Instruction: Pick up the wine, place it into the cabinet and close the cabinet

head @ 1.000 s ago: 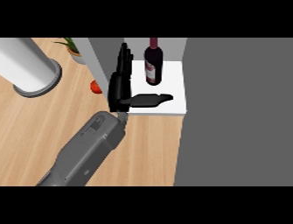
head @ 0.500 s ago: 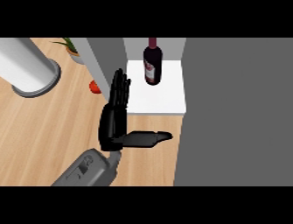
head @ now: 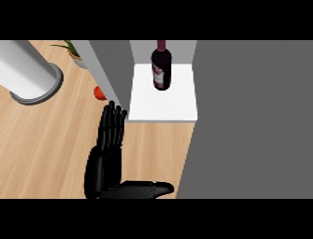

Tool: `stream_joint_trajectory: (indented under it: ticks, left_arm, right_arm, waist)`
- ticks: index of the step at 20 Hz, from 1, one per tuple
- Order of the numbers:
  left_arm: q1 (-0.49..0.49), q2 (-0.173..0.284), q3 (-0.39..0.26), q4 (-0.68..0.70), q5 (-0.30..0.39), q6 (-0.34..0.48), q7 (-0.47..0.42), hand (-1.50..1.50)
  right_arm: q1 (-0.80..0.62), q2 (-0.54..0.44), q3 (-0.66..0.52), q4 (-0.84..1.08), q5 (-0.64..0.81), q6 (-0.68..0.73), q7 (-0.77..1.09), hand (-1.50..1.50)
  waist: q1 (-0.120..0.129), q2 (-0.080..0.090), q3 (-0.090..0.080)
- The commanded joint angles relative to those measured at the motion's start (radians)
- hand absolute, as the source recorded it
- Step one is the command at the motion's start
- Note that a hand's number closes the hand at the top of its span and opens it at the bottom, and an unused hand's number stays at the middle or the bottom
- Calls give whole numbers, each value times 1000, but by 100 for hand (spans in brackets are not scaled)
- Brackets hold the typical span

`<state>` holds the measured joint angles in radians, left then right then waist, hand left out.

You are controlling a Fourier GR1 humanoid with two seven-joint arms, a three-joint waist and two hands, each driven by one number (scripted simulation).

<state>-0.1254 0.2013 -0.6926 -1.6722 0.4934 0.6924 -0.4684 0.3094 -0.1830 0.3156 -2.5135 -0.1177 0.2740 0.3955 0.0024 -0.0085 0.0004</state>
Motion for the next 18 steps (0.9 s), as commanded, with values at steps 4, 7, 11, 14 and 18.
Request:
stream_joint_trajectory:
  ticks: [4, 7, 11, 14, 18]
  left_arm:
    - [173, 121, 4, -153, -7, -34, -44, -150]
    - [193, 171, 70, -165, 30, -89, -43, -150]
    - [295, 230, 69, -229, 42, -125, -60, -150]
    - [365, 280, 90, -297, 51, -134, -74, -150]
    - [384, 319, 183, -335, 116, -185, -72, -150]
  right_arm:
    - [27, -79, 172, -170, -135, 91, 150, 150]
    - [40, -74, 248, -198, -93, 108, 116, 150]
    - [-38, -43, 306, -181, -34, 79, 154, 150]
    - [-61, -5, 359, -186, -5, 44, 173, 150]
    - [-112, 37, 417, -97, -1, 20, 214, 150]
  waist:
    - [16, 2, -2]
    - [2, 2, -2]
    - [15, 3, -4]
    - [23, -2, -6]
    - [24, 2, -6]
